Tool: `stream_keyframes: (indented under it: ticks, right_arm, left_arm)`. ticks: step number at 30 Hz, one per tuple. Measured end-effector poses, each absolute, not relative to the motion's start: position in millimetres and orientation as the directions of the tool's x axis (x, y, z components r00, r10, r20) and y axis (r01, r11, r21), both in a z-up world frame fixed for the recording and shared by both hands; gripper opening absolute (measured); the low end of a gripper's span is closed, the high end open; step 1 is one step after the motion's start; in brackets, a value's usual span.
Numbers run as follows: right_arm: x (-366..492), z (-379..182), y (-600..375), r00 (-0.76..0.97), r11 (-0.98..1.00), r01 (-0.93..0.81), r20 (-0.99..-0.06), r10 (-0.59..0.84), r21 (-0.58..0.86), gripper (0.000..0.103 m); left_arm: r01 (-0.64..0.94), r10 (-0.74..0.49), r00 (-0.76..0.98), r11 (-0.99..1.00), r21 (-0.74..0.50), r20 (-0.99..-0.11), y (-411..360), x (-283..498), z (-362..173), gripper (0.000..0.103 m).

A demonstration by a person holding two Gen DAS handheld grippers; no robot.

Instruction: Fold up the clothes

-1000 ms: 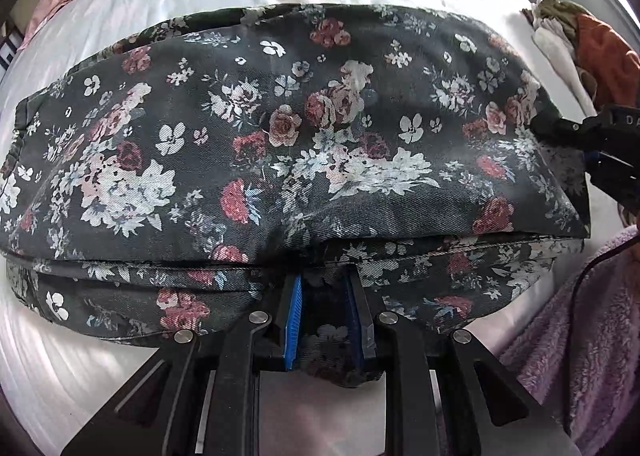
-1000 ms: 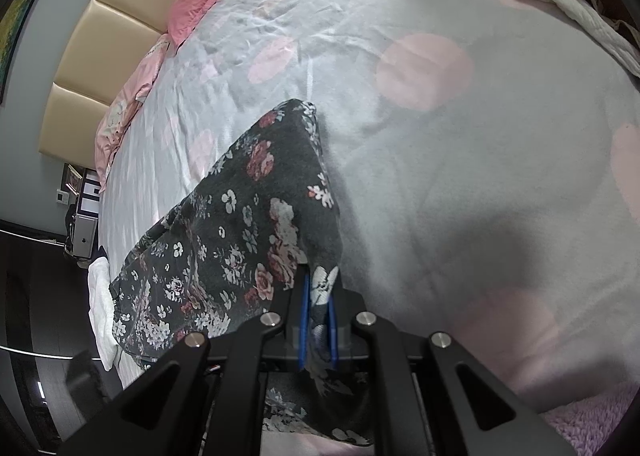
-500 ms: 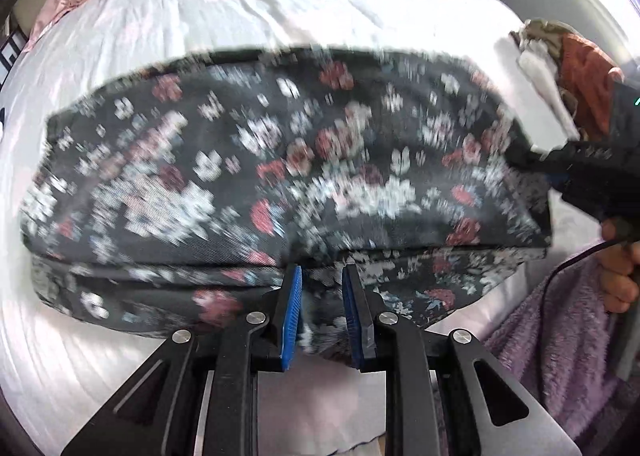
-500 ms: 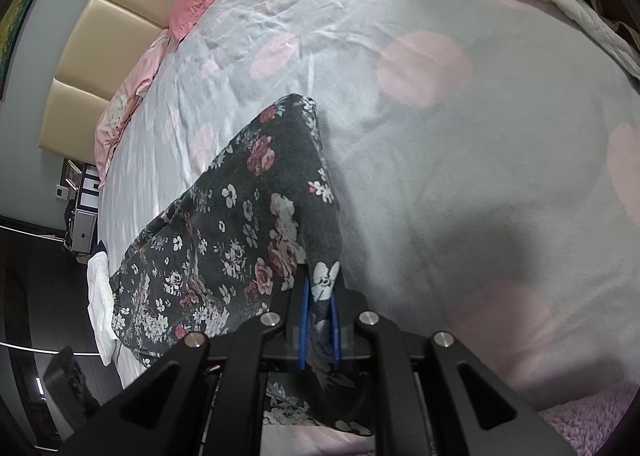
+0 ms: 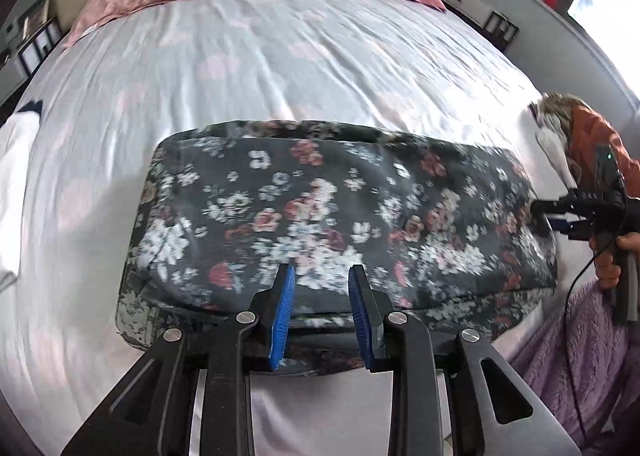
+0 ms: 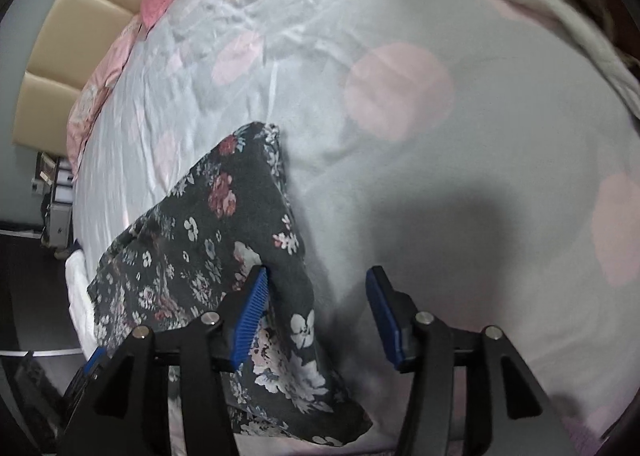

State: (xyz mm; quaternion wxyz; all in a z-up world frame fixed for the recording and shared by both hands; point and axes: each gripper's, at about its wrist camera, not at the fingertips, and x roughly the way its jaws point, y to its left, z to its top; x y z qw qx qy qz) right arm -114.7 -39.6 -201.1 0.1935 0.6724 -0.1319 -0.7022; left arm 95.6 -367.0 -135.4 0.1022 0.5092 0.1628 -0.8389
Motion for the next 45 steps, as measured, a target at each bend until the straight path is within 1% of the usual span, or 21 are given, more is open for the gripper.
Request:
stream_keyframes:
  ticks: [3,5,8,10,12,14,18,20,23,27,31,34,39,42,45]
  right_arm:
    - [-126,-206,-37,0.042,-0.845,0.128,-0.854,-0.519,0.52,0.05]
    - [-131,-206,-35,0.045,-0.826,0.147,-0.838,-0.544,0.544,0.05]
    - [-136,-211,-33,0.037,-0.812,0.131,-0.821,-0.57,0.569,0.048]
    - [-137,-218,-33,0.048,-0.804,0.107,-0.81,-0.584,0.585,0.041]
    - [-135,-219,-35,0.054,-0.789,0.099,-0.795,-0.604,0.606,0.026]
    - [-133,-217,-35,0.056,-0.776,0.103,-0.783,-0.62,0.622,0.022]
    - [-128,-203,-38,0.022,-0.751,0.126,-0.759,-0.651,0.648,0.01]
    - [-124,-190,-41,0.005,-0.735,0.137,-0.743,-0.67,0.664,0.008]
    - [-115,-167,-53,0.013,-0.734,0.131,-0.741,-0.671,0.667,0.007]
    - [-107,-118,-87,0.031,-0.729,0.185,-0.745,-0.666,0.659,0.006]
    - [-96,-66,-140,0.039,-0.703,0.289,-0.742,-0.67,0.65,0.006]
    - [-85,-40,-189,0.06,-0.681,0.362,-0.745,-0.664,0.637,0.006]
    - [-58,-29,-275,0.106,-0.644,0.444,-0.75,-0.653,0.623,0.006]
    - [-40,-36,-323,0.145,-0.624,0.472,-0.753,-0.641,0.622,0.006]
    - [-21,-53,-371,0.183,-0.612,0.495,-0.763,-0.62,0.616,0.006]
  left_arm:
    - [0.365,-0.006,-0.492,-0.909,-0.2,-0.871,-378,95,-137,0.03]
    - [0.391,-0.006,-0.505,-0.893,-0.223,-0.863,-388,94,-140,0.03]
    - [0.425,0.0,-0.515,-0.869,-0.256,-0.857,-404,92,-148,0.03]
    - [0.441,-0.004,-0.517,-0.858,-0.262,-0.856,-415,96,-149,0.03]
    - [0.452,-0.002,-0.523,-0.849,-0.275,-0.852,-425,99,-149,0.03]
    - [0.46,0.007,-0.532,-0.837,-0.296,-0.847,-433,101,-149,0.03]
    - [0.477,0.021,-0.545,-0.814,-0.331,-0.838,-449,106,-151,0.03]
    - [0.497,0.01,-0.545,-0.802,-0.332,-0.839,-456,109,-153,0.03]
    - [0.515,0.007,-0.566,-0.778,-0.36,-0.824,-466,113,-152,0.03]
    - [0.528,-0.003,-0.602,-0.751,-0.396,-0.798,-477,118,-145,0.03]
    - [0.521,-0.001,-0.628,-0.744,-0.419,-0.778,-480,124,-141,0.03]
    - [0.513,0.008,-0.654,-0.73,-0.452,-0.756,-484,131,-139,0.03]
    - [0.518,0.016,-0.696,-0.681,-0.518,-0.718,-501,146,-136,0.03]
    - [0.523,0.022,-0.711,-0.651,-0.549,-0.703,-514,151,-139,0.03]
    - [0.543,-0.002,-0.706,-0.643,-0.539,-0.708,-520,154,-139,0.03]
